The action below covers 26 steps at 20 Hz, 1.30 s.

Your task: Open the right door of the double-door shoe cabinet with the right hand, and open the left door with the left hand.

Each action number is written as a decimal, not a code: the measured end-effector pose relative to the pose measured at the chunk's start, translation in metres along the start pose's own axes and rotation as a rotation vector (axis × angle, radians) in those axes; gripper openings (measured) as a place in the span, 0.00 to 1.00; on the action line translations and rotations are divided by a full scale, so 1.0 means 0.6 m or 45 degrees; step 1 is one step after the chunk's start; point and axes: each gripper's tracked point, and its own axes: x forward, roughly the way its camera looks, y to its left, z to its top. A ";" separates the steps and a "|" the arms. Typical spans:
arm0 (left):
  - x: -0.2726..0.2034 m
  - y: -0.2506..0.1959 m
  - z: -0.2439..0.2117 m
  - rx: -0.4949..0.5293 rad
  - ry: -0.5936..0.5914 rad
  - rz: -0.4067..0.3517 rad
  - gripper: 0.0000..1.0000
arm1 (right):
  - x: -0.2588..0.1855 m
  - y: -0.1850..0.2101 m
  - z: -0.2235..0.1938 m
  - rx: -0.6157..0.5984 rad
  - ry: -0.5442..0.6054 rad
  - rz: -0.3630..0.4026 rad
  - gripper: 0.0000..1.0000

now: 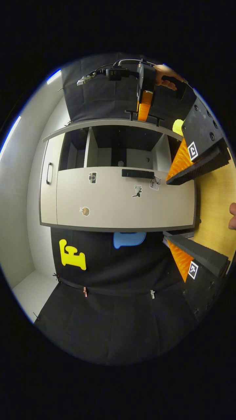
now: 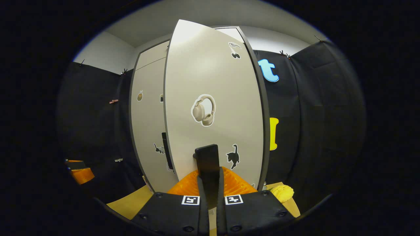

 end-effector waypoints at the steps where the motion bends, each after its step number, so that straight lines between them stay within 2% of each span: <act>1: 0.004 -0.012 0.000 0.005 0.002 -0.011 0.95 | -0.004 -0.005 0.002 0.001 -0.003 0.000 0.13; 8: 0.026 -0.087 0.004 0.016 0.011 -0.075 0.95 | -0.027 -0.033 0.004 0.052 0.007 0.016 0.13; 11: 0.036 -0.113 0.009 0.028 0.003 -0.104 0.95 | -0.035 -0.046 0.003 0.058 0.020 -0.001 0.17; 20: 0.054 -0.152 0.012 0.054 0.003 -0.147 0.95 | -0.053 -0.091 0.005 0.044 0.039 -0.022 0.20; 22: 0.055 -0.154 0.015 0.057 -0.001 -0.146 0.95 | -0.055 -0.110 0.008 0.017 0.040 -0.060 0.19; 26: 0.060 -0.153 0.022 0.054 -0.010 -0.137 0.95 | -0.066 -0.182 0.017 -0.041 0.023 -0.225 0.17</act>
